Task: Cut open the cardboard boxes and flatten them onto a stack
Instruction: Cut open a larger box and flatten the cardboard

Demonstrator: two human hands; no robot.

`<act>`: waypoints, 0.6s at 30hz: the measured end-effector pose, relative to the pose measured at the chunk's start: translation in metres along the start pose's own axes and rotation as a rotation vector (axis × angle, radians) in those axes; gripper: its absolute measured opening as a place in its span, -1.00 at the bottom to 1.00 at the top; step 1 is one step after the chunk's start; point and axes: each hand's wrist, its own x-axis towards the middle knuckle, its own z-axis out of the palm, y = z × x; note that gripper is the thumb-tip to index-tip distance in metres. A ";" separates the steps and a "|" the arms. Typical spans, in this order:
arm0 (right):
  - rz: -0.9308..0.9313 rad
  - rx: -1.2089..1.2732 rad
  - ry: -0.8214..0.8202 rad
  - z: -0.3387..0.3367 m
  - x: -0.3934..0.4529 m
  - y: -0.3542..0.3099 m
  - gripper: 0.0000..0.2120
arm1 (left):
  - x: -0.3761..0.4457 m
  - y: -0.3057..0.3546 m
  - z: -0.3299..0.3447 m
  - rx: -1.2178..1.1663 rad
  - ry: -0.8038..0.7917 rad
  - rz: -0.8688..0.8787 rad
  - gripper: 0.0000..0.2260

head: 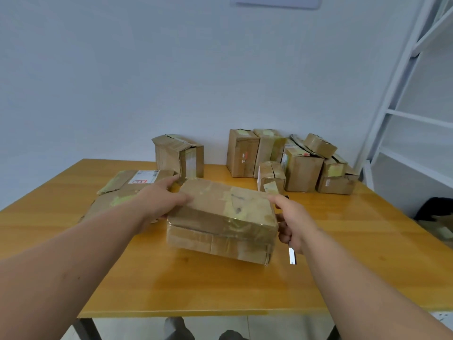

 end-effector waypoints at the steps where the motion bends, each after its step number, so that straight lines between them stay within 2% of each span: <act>1: 0.016 0.022 -0.025 -0.002 -0.001 -0.001 -0.71 | -0.003 0.003 -0.003 0.021 -0.098 0.023 -0.29; 3: 0.040 0.029 -0.082 -0.006 -0.003 -0.002 -0.81 | -0.007 0.005 -0.005 0.190 -0.265 0.057 -0.18; 4: 0.043 0.020 -0.101 -0.007 -0.003 -0.003 -0.82 | -0.008 0.005 -0.005 0.294 -0.289 0.066 -0.17; 10: -0.006 -0.099 -0.058 0.000 0.001 0.003 -0.87 | -0.008 -0.005 0.000 0.739 -0.217 0.103 -0.20; 13: -0.025 -0.136 -0.031 0.003 0.004 0.008 -0.85 | -0.014 0.006 0.015 1.068 -0.135 0.235 -0.18; 15: -0.045 -0.151 -0.007 0.001 0.006 0.012 -0.77 | -0.016 0.013 0.030 1.169 -0.135 0.320 -0.14; 18: -0.065 -0.230 0.031 -0.011 0.008 0.019 -0.63 | -0.015 0.017 0.051 1.210 -0.211 0.377 -0.18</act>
